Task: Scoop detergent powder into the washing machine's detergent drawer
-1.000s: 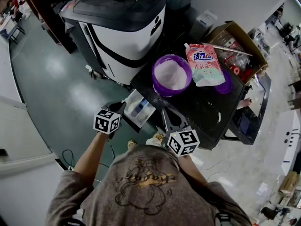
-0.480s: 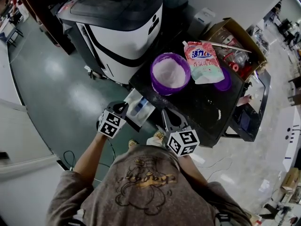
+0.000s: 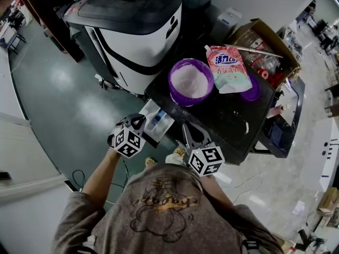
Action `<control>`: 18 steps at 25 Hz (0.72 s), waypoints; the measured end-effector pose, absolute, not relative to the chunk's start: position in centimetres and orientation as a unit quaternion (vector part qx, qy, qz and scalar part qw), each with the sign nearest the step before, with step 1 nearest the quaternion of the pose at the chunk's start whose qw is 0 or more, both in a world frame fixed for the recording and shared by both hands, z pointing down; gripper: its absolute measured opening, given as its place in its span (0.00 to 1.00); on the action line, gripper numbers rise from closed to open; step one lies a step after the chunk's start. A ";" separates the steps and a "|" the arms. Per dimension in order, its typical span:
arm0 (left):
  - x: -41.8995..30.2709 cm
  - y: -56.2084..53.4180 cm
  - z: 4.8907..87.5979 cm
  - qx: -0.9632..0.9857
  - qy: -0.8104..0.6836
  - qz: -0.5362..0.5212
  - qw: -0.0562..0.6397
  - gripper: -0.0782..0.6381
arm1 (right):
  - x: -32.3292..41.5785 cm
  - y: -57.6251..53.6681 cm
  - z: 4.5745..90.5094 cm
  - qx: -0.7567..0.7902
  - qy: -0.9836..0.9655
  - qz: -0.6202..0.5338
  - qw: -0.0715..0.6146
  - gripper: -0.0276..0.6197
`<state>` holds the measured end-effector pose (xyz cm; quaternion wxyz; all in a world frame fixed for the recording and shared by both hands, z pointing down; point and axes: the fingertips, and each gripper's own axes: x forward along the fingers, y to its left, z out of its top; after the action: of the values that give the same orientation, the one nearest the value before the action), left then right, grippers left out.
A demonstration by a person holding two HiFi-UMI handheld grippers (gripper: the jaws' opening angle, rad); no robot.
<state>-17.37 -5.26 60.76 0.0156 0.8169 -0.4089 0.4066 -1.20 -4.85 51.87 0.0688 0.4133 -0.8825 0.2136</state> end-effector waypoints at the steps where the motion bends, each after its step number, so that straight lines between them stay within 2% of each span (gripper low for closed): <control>1: -17.2 -5.2 60.8 0.815 -0.402 0.416 0.001 0.14 | -1.2 -4.8 51.9 0.413 -0.883 0.214 0.068 0.05; 4: -16.8 -4.9 60.9 0.810 -0.384 0.441 -0.041 0.14 | -1.1 -4.8 52.0 0.413 -0.882 0.217 0.067 0.05; 9: -16.5 -4.7 60.9 0.805 -0.373 0.457 -0.066 0.14 | -1.0 -4.7 52.0 0.413 -0.882 0.218 0.067 0.05; 18: -15.8 -4.3 61.2 0.789 -0.333 0.493 -0.152 0.14 | -0.7 -4.8 51.9 0.413 -0.883 0.216 0.067 0.05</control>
<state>-15.76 -4.31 61.17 -0.1519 0.7895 -0.3333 0.4925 -0.75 -4.75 51.94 0.0670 0.4125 -0.8825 0.2155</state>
